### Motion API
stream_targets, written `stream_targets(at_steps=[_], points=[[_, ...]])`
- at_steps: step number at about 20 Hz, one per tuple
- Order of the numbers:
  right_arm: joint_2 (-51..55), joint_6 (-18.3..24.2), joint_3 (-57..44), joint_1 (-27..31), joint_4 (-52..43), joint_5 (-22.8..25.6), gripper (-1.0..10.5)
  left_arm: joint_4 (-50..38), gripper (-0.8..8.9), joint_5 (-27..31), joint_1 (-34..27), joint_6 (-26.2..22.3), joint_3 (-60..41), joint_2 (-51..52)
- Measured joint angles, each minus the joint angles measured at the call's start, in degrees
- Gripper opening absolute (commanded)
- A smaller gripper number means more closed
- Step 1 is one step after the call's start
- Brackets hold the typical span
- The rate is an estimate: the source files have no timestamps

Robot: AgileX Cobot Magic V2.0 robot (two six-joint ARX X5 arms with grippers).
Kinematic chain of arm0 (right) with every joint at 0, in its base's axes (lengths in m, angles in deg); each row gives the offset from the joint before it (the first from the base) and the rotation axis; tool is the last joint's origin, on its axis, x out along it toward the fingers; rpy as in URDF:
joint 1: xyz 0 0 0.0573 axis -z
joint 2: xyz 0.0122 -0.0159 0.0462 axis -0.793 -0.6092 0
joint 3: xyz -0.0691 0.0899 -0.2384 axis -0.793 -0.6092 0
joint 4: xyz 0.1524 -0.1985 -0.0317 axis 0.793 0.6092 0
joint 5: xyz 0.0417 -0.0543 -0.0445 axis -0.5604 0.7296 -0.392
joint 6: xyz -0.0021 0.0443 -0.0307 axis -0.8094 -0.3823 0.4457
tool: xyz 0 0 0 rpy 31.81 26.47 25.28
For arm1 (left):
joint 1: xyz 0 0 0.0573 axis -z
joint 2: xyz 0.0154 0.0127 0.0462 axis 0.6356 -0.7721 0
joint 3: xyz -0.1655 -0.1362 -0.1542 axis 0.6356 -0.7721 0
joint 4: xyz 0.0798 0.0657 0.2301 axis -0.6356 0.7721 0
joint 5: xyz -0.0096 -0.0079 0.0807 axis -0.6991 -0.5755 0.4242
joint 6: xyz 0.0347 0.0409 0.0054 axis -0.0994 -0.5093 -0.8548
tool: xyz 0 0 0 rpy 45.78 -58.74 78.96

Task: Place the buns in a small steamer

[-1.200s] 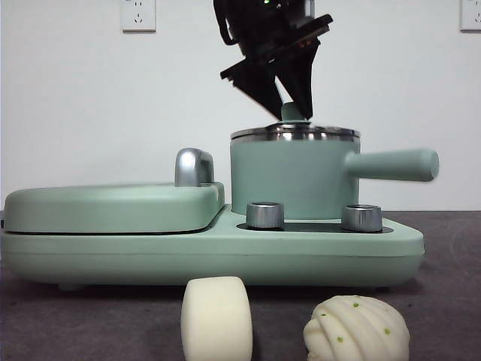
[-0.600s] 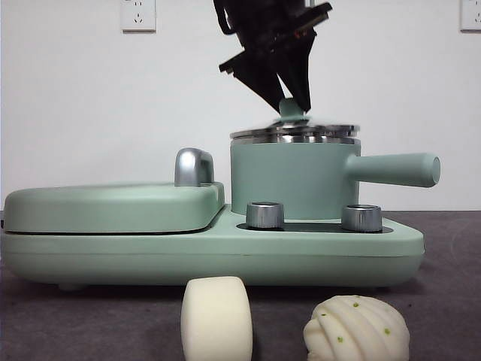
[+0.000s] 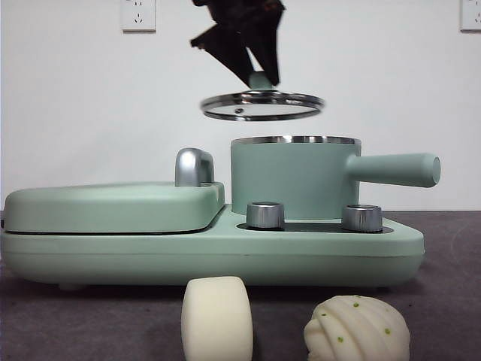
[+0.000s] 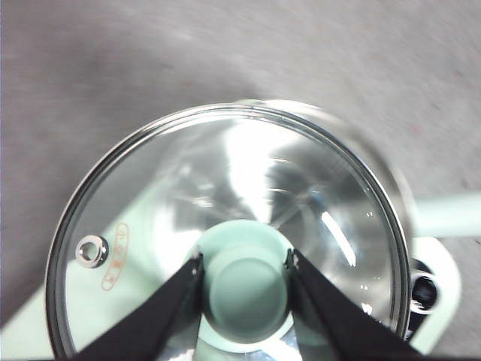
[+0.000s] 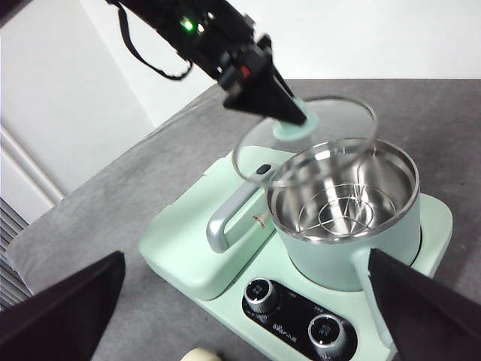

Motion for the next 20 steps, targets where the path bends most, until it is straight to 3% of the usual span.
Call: stream_targets(at_steps=[4, 7, 12, 17, 20], points=[[-2.4, -1.1, 0.0, -1.5, 3.4, -0.3, 5.2, 0.7, 0.86, 0.0, -5.0, 0.0, 0.0, 1.8], [-7.3, -1.5, 1.1, -6.8, 5.9, 1.4, 5.2, 1.2, 0.87, 0.0, -10.0, 0.0, 0.0, 2.8], [-18.6, -3.2, 7.0, -23.3, 7.4, 13.2, 5.2, 1.2, 0.87, 0.1, -17.2, 0.3, 0.0, 3.9], [-34.9, -8.7, 13.3, -41.7, 11.0, 26.8, 5.2, 1.2, 0.87, 0.1, -22.8, 0.7, 0.0, 3.9], [-44.0, -11.1, 15.7, -48.6, 11.2, 29.9, 5.2, 1.2, 0.87, 0.1, -24.5, 0.7, 0.0, 3.9]])
